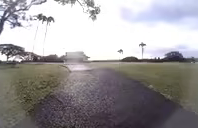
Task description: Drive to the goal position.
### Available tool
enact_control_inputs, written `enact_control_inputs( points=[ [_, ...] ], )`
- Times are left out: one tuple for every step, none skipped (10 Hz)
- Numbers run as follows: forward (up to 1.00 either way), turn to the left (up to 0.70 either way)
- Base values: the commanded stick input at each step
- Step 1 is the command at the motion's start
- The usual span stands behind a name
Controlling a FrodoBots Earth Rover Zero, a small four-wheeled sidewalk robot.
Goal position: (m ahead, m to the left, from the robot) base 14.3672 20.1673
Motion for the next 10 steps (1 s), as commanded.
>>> enact_control_inputs(
  points=[
    [0.60, 0.00],
    [0.60, 0.00],
    [0.60, 0.00],
    [0.60, 0.00],
    [0.60, 0.00],
    [0.60, 0.00],
    [0.60, 0.00],
    [0.60, 0.00],
    [0.60, 0.00],
    [0.60, 0.00]
  ],
)
